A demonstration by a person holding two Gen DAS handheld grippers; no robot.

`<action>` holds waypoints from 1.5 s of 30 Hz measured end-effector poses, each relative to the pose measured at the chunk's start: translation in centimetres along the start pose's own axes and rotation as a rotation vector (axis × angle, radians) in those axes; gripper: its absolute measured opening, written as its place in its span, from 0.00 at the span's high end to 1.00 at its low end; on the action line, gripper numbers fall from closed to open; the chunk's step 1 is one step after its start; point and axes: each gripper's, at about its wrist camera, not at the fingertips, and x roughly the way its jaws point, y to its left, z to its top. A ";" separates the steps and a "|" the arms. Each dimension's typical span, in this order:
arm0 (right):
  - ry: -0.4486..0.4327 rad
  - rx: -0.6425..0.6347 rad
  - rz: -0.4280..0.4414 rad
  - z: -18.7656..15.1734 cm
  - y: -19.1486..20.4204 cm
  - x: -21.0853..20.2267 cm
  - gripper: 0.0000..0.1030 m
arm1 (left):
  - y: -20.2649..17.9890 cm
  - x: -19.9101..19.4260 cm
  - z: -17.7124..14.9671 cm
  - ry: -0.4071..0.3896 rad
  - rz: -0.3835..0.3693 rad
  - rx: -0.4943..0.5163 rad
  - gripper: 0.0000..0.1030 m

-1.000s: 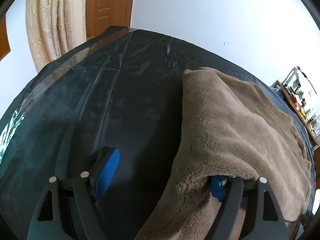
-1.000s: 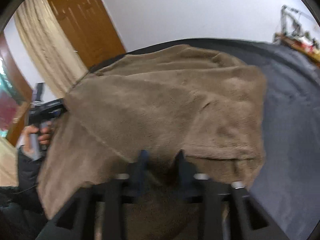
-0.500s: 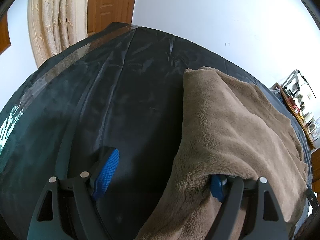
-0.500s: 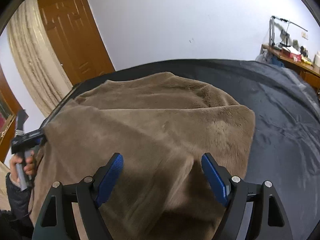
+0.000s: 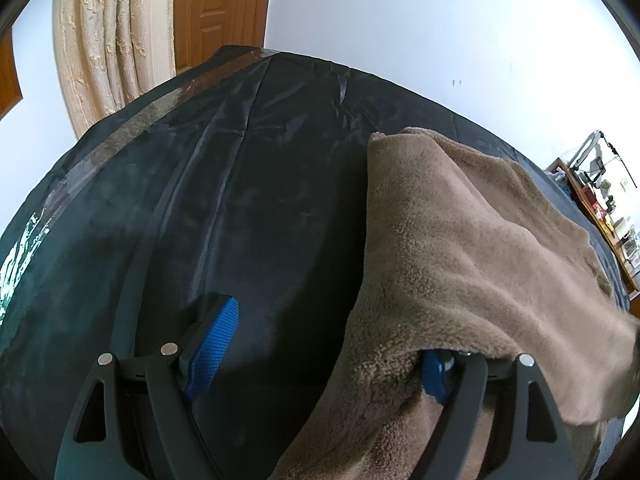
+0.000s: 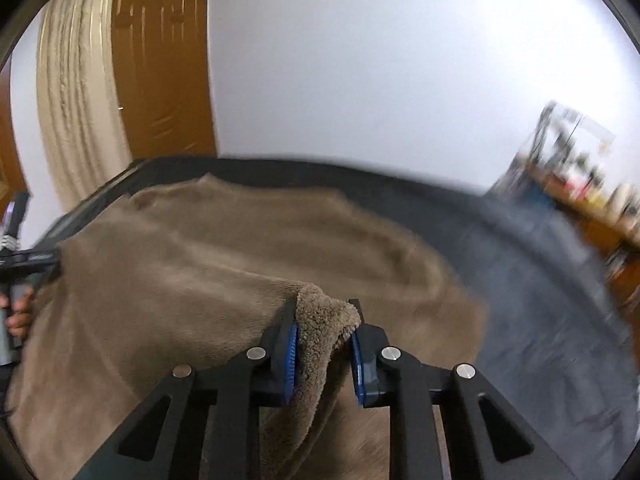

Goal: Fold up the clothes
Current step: 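Fold the grasped side over the body with the right gripper and open it, then smooth the folded sweater flat with both open grippers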

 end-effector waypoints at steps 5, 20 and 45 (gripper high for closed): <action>0.083 0.009 -0.029 -0.1 -0.5 3.2 0.77 | -0.4 0.3 0.1 0.003 0.021 0.020 0.17; 0.033 0.109 -0.047 -1.2 -1.6 -0.2 0.31 | 0.6 -0.6 0.3 0.007 -0.061 -0.007 0.15; 0.161 0.026 0.244 -3.2 4.0 3.7 0.19 | -6.5 -7.6 1.4 -0.147 -0.086 0.224 0.13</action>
